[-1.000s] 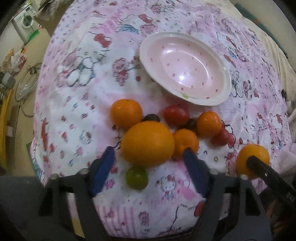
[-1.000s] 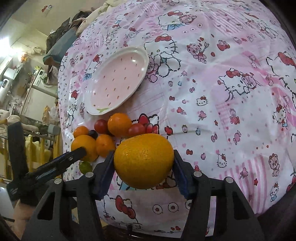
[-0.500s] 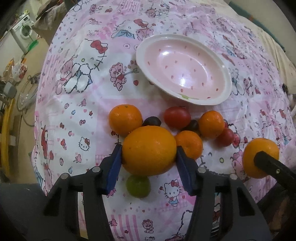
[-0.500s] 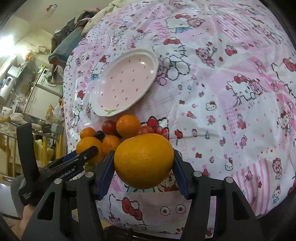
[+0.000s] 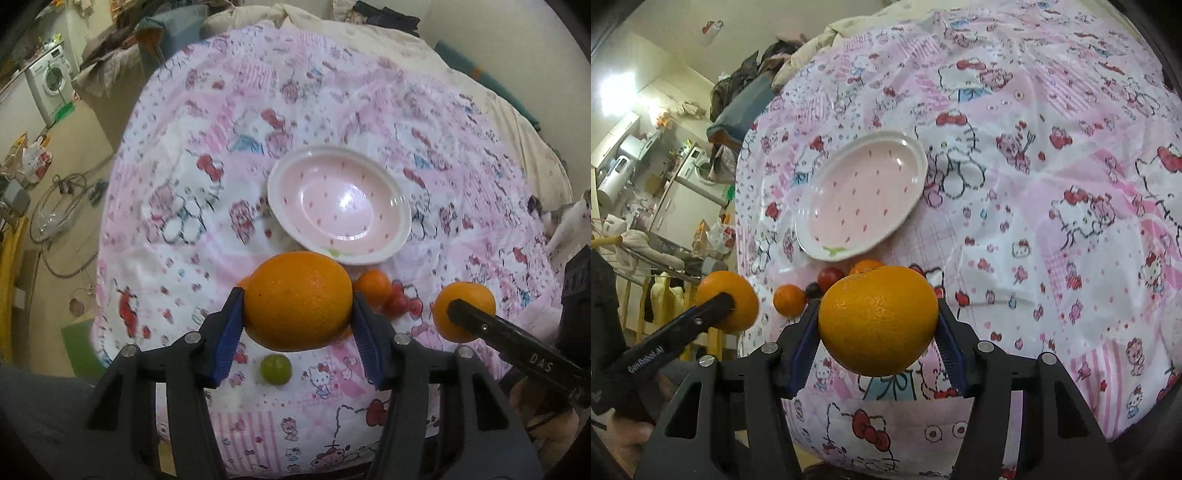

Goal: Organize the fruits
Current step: 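Carry the orange onto the pink plate and open the right tool while the left tool carries its orange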

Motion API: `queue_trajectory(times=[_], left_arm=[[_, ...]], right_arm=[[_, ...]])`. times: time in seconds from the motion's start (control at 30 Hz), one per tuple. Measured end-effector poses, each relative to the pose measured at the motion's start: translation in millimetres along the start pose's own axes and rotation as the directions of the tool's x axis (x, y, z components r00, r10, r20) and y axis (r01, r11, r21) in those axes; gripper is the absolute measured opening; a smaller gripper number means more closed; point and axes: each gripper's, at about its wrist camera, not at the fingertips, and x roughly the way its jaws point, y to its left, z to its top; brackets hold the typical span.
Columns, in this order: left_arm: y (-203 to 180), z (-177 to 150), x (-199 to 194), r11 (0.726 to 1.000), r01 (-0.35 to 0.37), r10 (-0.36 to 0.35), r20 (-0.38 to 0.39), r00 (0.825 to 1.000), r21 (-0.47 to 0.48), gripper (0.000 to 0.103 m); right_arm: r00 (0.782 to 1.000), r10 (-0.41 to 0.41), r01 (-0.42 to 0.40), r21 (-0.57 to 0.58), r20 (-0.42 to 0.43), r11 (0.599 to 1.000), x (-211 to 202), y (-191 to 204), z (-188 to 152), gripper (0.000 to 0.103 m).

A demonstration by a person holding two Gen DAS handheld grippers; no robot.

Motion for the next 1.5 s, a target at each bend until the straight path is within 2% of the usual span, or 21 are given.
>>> queue_trajectory(times=[0.17,0.43,0.73,0.97,1.07,1.33,1.5], left_arm=[[8.0,20.0,0.5,1.000,-0.012,0.012,0.013,1.000,0.018,0.052],[-0.9,59.9,21.5,0.994,-0.023,0.023,0.007,1.000,0.111,0.052],[-13.6,94.2,59.6,0.985,-0.010,0.016,-0.031,0.999,0.174,0.052],[-11.0,107.6,98.1,0.990,-0.009,0.019,-0.068,0.998,0.143,0.052],[-7.1,114.8,109.7,0.993,-0.009,0.019,-0.085,0.996,0.114,0.052],[2.5,119.1,116.5,0.997,-0.011,0.020,-0.106,0.994,0.083,0.052],[9.1,122.0,119.0,0.997,-0.039,0.046,-0.109,0.993,0.067,0.052]], right_arm=[[1.000,-0.015,0.015,-0.009,0.013,1.000,-5.2,-2.9,12.6,0.061],[1.000,-0.016,0.018,-0.084,0.021,0.996,-3.8,6.6,54.2,0.061],[1.000,0.001,0.001,-0.113,0.015,0.994,30.0,6.6,112.2,0.061],[1.000,0.006,-0.008,-0.159,-0.018,0.987,65.7,14.0,140.5,0.061],[0.999,-0.033,0.026,-0.176,-0.038,0.984,88.8,17.9,149.8,0.061],[0.992,-0.057,0.029,-0.241,-0.111,0.970,139.0,29.4,162.1,0.061],[0.983,-0.075,0.033,-0.240,-0.168,0.970,166.2,28.0,167.8,0.061]])
